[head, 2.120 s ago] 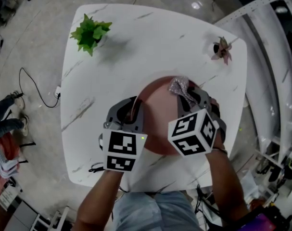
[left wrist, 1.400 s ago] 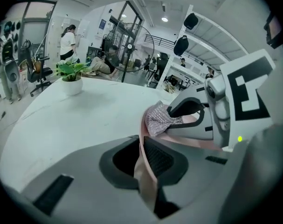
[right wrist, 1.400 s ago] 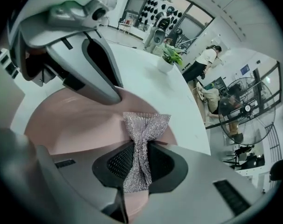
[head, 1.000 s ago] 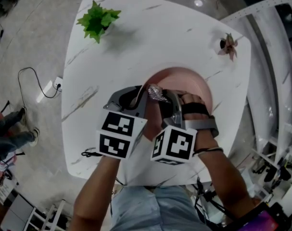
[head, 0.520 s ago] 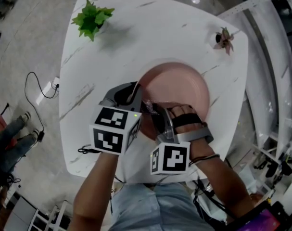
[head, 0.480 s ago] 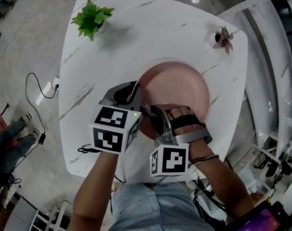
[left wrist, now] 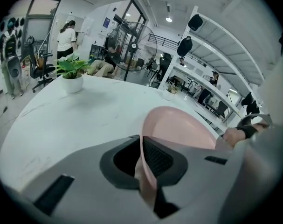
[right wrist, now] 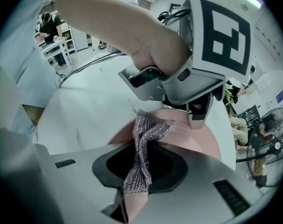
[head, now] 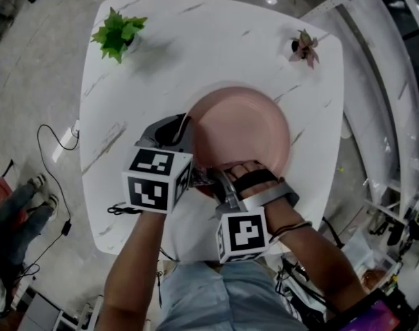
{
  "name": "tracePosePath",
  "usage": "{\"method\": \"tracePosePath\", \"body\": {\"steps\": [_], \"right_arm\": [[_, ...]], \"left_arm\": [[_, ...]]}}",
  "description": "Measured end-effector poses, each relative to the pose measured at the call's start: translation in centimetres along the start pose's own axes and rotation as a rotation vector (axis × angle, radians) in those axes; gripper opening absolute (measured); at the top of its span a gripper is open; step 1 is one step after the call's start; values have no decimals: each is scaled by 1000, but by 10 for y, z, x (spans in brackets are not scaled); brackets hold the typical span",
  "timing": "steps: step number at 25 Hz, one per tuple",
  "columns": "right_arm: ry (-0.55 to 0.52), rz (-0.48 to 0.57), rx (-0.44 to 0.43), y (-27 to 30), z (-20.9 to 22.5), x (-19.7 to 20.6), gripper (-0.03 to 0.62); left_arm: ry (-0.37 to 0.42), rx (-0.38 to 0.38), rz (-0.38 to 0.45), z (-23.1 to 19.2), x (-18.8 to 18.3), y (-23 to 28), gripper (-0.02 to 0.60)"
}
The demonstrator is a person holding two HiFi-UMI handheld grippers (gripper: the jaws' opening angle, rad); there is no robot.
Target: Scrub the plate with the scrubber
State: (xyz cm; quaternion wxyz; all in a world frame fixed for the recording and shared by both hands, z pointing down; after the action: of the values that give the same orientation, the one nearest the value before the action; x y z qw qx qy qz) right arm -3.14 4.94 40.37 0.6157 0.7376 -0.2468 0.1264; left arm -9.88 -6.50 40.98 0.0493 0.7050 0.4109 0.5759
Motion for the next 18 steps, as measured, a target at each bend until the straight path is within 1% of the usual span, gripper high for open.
{"method": "tracePosePath", "body": {"steps": [4,9,14,18], "right_arm": [[64,0,-70,-8,-8,5,84],[171,-45,-128,-19,-21,23,83],[275,-100,-122,-30,-20,41,83],[368,-143,-77,-36,-11,51,83]], "left_arm": [[19,-13,10,1,-1,0,25],[32,-13,9,1,-1,0,25],[47,-16,0,1,-2,-1,26],[56,-21,-5,1,-2,-1,28]]}}
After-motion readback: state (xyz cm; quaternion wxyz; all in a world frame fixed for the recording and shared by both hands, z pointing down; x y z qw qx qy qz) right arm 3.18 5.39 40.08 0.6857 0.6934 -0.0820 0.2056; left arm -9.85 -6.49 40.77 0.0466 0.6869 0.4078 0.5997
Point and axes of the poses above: the fingertips, and each gripper's own axes: y forward along the fingers, z to its right, x out of its underside, the point moved 5 cm from there along -y, backward along the fingers, and after that the axes turned 13 degrees about z, right-handed, at the moved point
